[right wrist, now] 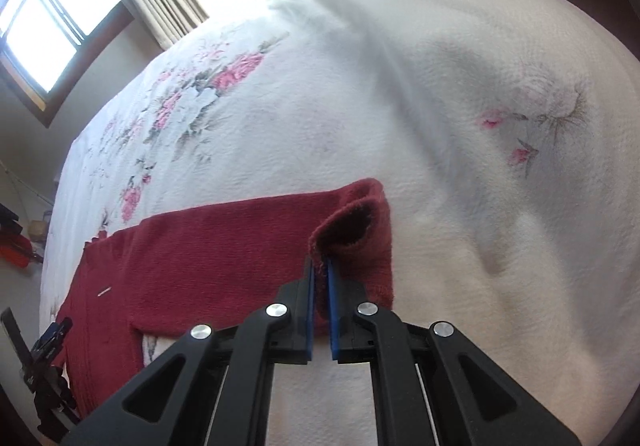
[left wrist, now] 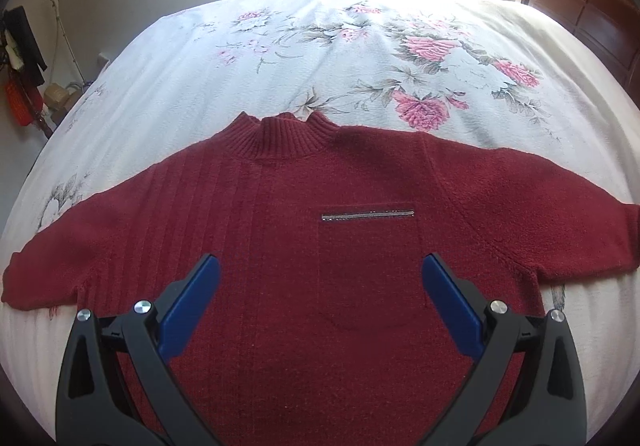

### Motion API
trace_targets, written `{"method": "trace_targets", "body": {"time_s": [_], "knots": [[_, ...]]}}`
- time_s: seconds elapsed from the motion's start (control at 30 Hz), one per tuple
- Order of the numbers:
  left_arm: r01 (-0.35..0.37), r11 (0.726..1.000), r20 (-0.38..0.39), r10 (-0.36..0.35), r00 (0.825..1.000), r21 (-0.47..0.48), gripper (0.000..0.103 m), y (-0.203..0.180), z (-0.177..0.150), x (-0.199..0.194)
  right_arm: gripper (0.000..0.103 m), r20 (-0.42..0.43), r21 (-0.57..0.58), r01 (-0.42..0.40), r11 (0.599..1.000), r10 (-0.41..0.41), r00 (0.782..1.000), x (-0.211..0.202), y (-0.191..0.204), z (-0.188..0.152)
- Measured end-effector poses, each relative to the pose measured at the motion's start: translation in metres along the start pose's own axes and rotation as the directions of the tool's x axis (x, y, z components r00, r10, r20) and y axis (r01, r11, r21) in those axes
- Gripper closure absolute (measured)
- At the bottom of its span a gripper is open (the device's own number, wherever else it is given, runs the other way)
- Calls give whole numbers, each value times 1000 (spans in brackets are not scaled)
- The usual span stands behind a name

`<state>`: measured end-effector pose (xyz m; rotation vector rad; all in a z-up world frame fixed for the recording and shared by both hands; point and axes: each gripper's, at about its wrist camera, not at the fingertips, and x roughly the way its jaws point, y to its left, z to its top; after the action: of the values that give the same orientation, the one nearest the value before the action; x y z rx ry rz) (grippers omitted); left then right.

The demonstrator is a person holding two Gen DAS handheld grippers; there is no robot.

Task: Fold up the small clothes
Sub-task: 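Carry the cuff across the chest with the right gripper and open, then withdraw the right gripper from the folded sleeve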

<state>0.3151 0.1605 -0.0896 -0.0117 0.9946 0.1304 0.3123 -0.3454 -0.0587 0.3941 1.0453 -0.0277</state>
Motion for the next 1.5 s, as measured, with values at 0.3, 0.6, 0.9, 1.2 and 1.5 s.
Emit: {"method": "trace_targets", "body": {"time_s": [0.3, 0.6, 0.9, 1.2, 1.5], "knots": [[-14, 999, -15, 14, 1000, -34, 3, 36, -4, -4, 98, -59, -161, -227, 961, 220, 974, 5, 133, -19], [-3, 998, -23, 2, 1000, -55, 3, 66, -10, -7, 98, -189, -239, -341, 909, 301, 935, 55, 240, -57], [33, 998, -31, -34, 999, -58, 3, 79, -13, -8, 95, -291, -281, -314, 907, 231, 928, 109, 283, -94], [256, 959, -111, -270, 956, -125, 4, 41, -10, 0, 76, -249, -200, -427, 882, 376, 893, 62, 243, -103], [407, 899, -235, -435, 869, -160, 8, -58, -8, 32, 75, -137, -149, -310, 939, 291, 947, 21, 145, -128]]}}
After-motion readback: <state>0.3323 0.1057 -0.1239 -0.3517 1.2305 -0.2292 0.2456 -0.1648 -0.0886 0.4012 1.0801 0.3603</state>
